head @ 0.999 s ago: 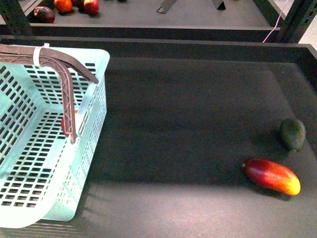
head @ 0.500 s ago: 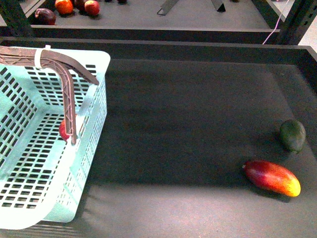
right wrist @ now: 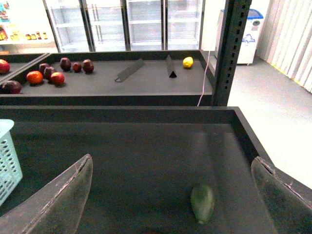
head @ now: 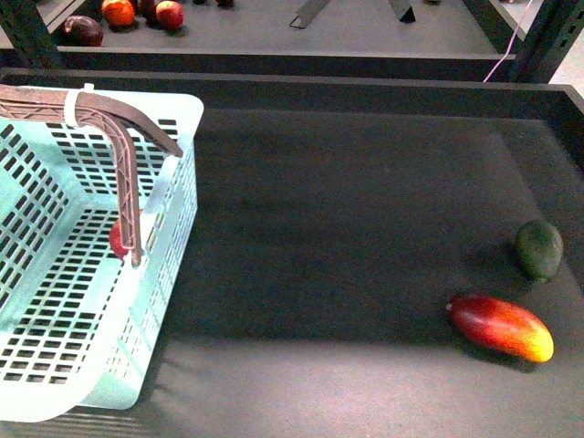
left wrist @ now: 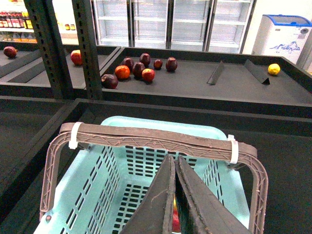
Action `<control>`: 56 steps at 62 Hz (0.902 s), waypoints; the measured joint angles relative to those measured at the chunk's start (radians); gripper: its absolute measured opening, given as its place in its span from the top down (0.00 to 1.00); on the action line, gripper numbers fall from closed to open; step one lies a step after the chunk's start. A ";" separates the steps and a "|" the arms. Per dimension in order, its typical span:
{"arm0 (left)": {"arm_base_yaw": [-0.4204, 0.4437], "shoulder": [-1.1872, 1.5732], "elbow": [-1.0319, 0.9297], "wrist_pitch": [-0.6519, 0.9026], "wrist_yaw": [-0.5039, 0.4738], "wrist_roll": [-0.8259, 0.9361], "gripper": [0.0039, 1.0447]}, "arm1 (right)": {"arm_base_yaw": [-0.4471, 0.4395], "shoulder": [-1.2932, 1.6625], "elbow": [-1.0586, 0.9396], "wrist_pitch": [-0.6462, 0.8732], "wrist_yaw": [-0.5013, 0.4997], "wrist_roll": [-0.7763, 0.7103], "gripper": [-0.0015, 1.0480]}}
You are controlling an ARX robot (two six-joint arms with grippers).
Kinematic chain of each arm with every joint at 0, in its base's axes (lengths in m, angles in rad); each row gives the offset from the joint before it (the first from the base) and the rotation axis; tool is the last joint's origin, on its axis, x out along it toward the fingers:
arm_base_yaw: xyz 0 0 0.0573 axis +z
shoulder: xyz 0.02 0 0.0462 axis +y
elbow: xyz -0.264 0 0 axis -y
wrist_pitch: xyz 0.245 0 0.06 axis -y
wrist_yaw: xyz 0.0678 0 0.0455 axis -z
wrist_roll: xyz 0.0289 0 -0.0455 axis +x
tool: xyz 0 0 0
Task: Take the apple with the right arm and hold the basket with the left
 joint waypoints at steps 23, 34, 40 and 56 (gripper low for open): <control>0.000 -0.267 0.000 -0.246 0.000 0.002 0.97 | 0.000 0.000 0.000 0.000 0.000 0.000 0.08; 0.000 -0.356 -0.001 -0.332 0.000 0.002 0.97 | 0.000 0.000 0.000 0.000 0.000 0.000 0.08; 0.000 -0.399 -0.001 -0.375 0.000 0.002 0.97 | 0.000 0.000 0.000 0.000 0.000 0.000 0.08; 0.000 -0.485 -0.001 -0.460 0.000 0.002 0.97 | 0.000 0.000 0.000 0.000 0.000 0.000 0.08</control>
